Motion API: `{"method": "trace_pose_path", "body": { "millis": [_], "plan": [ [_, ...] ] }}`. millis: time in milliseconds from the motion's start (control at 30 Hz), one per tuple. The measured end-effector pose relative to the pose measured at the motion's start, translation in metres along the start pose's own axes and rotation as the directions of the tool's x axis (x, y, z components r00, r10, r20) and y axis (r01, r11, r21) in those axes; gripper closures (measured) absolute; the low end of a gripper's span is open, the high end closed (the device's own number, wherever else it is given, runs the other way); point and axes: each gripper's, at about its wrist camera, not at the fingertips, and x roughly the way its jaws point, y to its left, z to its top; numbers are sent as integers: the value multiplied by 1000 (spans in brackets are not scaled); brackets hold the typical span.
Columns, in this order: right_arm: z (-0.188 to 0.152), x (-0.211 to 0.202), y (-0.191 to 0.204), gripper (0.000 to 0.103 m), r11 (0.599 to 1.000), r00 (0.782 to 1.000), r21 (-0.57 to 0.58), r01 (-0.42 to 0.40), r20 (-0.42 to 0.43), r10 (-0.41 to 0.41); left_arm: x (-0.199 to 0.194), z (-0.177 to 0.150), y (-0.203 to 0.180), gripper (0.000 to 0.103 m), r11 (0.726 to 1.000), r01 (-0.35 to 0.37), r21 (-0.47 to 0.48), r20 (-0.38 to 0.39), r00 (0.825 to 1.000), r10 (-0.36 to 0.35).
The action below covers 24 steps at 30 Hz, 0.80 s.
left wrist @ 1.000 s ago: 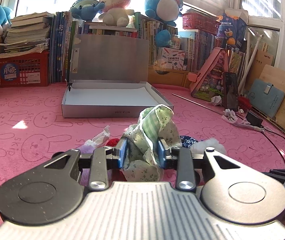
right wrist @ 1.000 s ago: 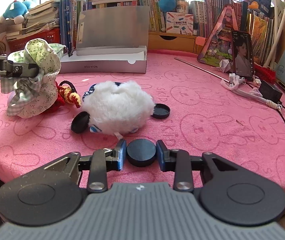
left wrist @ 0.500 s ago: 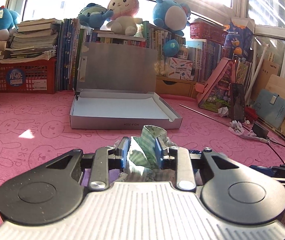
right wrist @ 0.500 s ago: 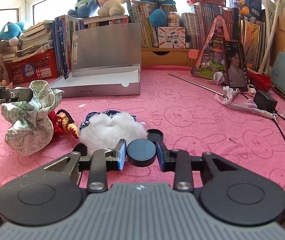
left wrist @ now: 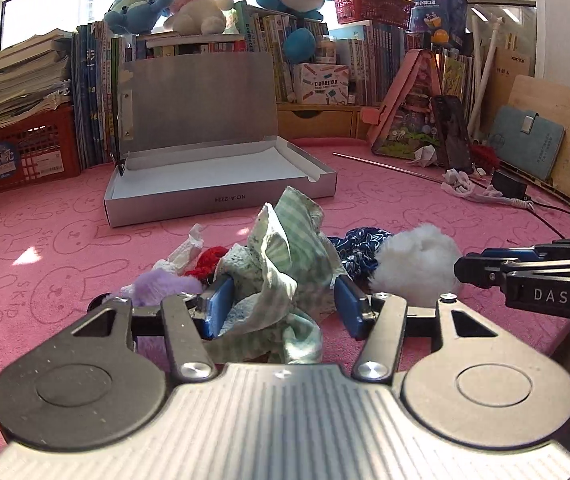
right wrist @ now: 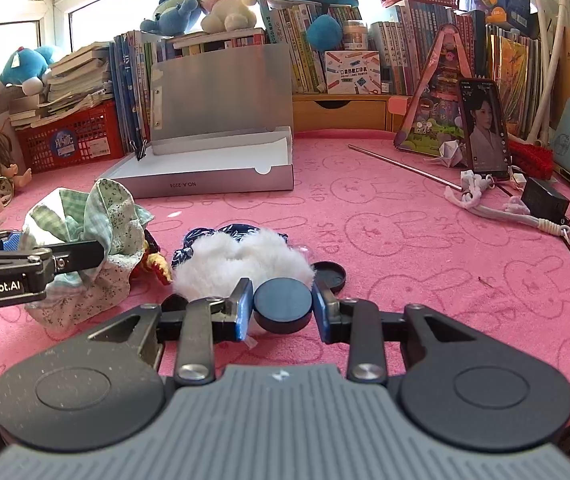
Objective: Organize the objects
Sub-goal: 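Lift the green gingham cloth up from the pile with the left gripper, then hold the cloth raised in the left gripper while the right gripper grasps a black round lid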
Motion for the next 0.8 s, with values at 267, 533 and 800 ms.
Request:
{"method": "trace_pose_path", "body": {
  "millis": [267,533,800],
  "plan": [
    [-2,2,4,65,1000,1000,0,-14,-9,14,21,-7,-3,28,998,-59,14,-11,998,60],
    [0,1,7,65,1000,1000,-7,-20,-2,20,14,0,4,62,996,-91,-12,18,996,92],
    [1,4,9,66,1000,1000,-28,-8,-10,8,-13,27,24,63,993,-69,-94,103,992,79]
  ]
}}
